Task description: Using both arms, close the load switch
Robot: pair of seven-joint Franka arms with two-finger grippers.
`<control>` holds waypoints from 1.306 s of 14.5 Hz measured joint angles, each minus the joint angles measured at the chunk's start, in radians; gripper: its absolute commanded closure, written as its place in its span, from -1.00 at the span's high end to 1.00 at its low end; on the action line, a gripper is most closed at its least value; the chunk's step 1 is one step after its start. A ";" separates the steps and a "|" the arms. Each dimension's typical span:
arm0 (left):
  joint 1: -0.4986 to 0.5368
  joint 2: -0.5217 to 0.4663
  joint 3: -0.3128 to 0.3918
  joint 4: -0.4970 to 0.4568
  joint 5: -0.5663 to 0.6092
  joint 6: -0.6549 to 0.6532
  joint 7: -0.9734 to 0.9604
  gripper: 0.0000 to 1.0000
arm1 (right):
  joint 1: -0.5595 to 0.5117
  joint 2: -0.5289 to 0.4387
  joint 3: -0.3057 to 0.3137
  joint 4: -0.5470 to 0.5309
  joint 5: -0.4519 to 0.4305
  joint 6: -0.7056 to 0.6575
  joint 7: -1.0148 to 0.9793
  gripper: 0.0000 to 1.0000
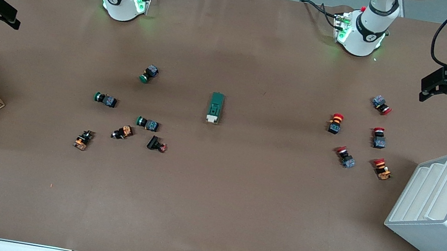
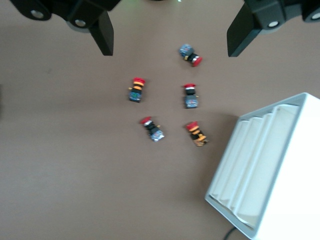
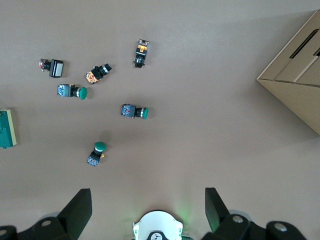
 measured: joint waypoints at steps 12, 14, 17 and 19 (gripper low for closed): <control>0.038 -0.010 -0.040 -0.002 0.013 0.003 0.000 1.00 | 0.008 -0.033 -0.003 -0.025 0.017 0.032 0.000 1.00; 0.040 -0.002 -0.040 0.008 0.018 0.003 0.000 1.00 | 0.008 -0.044 -0.008 -0.039 0.022 0.031 0.000 1.00; 0.040 0.005 -0.040 0.010 0.018 0.003 -0.032 1.00 | 0.008 -0.062 -0.012 -0.057 0.023 0.033 0.000 1.00; 0.040 0.009 -0.040 0.010 0.019 0.003 -0.049 1.00 | 0.008 -0.066 -0.012 -0.060 0.024 0.039 0.000 1.00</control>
